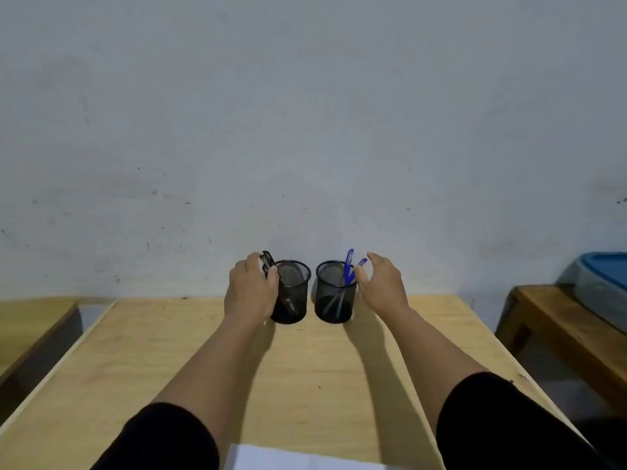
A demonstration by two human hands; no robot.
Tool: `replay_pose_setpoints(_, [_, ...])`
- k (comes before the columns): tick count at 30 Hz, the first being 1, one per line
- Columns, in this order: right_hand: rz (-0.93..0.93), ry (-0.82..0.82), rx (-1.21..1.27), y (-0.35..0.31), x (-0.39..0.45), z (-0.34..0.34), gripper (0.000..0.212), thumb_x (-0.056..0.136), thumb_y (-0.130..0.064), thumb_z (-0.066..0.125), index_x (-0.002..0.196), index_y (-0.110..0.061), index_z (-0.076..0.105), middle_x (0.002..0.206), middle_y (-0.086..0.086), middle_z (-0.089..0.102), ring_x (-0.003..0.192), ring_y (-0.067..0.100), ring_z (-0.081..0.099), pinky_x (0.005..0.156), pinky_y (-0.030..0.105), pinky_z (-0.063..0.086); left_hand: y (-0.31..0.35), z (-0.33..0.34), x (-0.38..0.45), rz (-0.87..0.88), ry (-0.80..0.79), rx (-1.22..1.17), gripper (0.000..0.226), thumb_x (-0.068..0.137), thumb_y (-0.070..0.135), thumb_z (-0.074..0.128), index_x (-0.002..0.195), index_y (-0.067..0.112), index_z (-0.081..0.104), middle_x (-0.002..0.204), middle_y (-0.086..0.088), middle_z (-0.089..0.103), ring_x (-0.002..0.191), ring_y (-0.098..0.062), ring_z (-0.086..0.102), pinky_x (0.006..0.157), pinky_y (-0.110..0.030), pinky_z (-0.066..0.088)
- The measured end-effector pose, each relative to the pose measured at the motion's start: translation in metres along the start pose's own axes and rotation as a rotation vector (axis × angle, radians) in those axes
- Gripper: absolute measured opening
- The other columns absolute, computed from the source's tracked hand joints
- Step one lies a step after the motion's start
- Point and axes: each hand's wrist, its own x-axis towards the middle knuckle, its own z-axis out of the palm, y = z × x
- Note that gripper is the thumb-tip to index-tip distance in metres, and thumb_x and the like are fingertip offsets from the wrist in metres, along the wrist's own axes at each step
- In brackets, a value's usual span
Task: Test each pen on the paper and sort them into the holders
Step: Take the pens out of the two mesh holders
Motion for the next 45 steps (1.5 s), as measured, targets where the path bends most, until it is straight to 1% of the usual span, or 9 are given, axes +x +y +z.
replay_pose_setpoints(4, [0.096,0.027,0.112,0.010,0.027,0.015,0.054,0.095,-0.029,0.051,0.142,-0.005,0.037,0.144,0.013,0.043,0.132,0.027,0.040,0.106,0.033,0.033,-0.013,0.019,0.018,-0.035,-0.032,-0.206,0.056,0.092,0.037,0.047,0.141,0.018,0.026,0.134,-0.014,0.046,0.126,-0.029,0.041,0.103,-0.040,0.034])
replay_pose_setpoints(7, [0.077,0.053,0.141,0.010,0.044,0.027,0.036,0.091,-0.023,0.057,0.121,-0.001,0.054,0.112,0.016,0.061,0.105,0.030,0.056,0.086,0.033,0.043,-0.013,0.030,0.032,-0.058,-0.067,-0.312,0.055,0.091,0.036,0.050,0.140,0.024,0.027,0.133,-0.012,0.050,0.121,-0.029,0.047,0.100,-0.038,0.038])
replay_pose_setpoints(9, [0.034,0.074,0.150,0.007,0.050,0.033,0.026,0.090,-0.018,0.058,0.112,-0.005,0.057,0.101,0.010,0.063,0.089,0.022,0.054,0.075,0.025,0.038,-0.012,0.034,0.039,-0.063,-0.060,-0.368,0.051,0.091,0.033,0.052,0.136,0.026,0.031,0.132,-0.009,0.051,0.117,-0.027,0.050,0.096,-0.034,0.041])
replay_pose_setpoints(12, [-0.022,0.087,0.174,0.001,0.053,0.040,0.030,0.090,-0.014,0.059,0.119,-0.009,0.058,0.104,0.006,0.065,0.087,0.012,0.052,0.076,0.015,0.034,-0.010,0.036,0.044,-0.046,-0.053,-0.425,0.042,0.090,0.029,0.055,0.129,0.029,0.040,0.121,-0.004,0.055,0.103,-0.020,0.053,0.086,-0.027,0.042])
replay_pose_setpoints(18, [-0.033,0.038,0.291,-0.010,0.055,0.054,0.023,0.085,-0.010,0.065,0.108,-0.009,0.061,0.094,0.004,0.067,0.081,0.011,0.056,0.064,0.007,0.038,-0.014,0.039,0.049,-0.029,-0.002,-0.467,0.023,0.089,0.025,0.057,0.111,0.031,0.052,0.102,0.005,0.060,0.089,-0.010,0.056,0.068,-0.015,0.040])
replay_pose_setpoints(21, [-0.042,-0.008,0.306,-0.015,0.056,0.059,0.022,0.083,-0.010,0.067,0.105,-0.009,0.061,0.092,0.005,0.069,0.081,0.012,0.059,0.074,0.014,0.044,-0.014,0.042,0.047,-0.019,0.014,-0.492,0.015,0.092,0.025,0.052,0.105,0.031,0.051,0.093,0.004,0.060,0.078,-0.003,0.055,0.060,-0.012,0.039])
replay_pose_setpoints(29, [-0.076,-0.131,0.194,-0.017,0.061,0.060,0.018,0.076,-0.013,0.072,0.094,-0.014,0.065,0.090,0.005,0.073,0.089,0.021,0.066,0.084,0.032,0.053,-0.014,0.051,0.044,-0.041,0.084,-0.590,0.013,0.093,0.025,0.049,0.104,0.029,0.054,0.092,0.012,0.062,0.087,-0.007,0.057,0.068,-0.018,0.043])
replay_pose_setpoints(40, [-0.011,-0.045,0.369,-0.019,0.064,0.051,0.015,0.079,-0.012,0.070,0.094,-0.014,0.072,0.083,-0.001,0.071,0.082,0.008,0.064,0.076,0.015,0.046,-0.006,0.047,0.046,-0.007,0.133,-0.642,0.020,0.096,0.019,0.042,0.111,0.028,0.053,0.095,0.010,0.067,0.090,0.006,0.060,0.069,0.002,0.040])
replay_pose_setpoints(45, [0.026,0.058,0.585,-0.038,0.067,0.030,0.014,0.080,-0.012,0.071,0.094,-0.015,0.070,0.092,0.003,0.073,0.086,0.011,0.067,0.085,0.027,0.054,0.011,0.024,0.053,0.028,0.182,-0.683,0.022,0.097,0.015,0.039,0.110,0.026,0.053,0.095,0.007,0.066,0.091,0.003,0.061,0.082,-0.014,0.046])
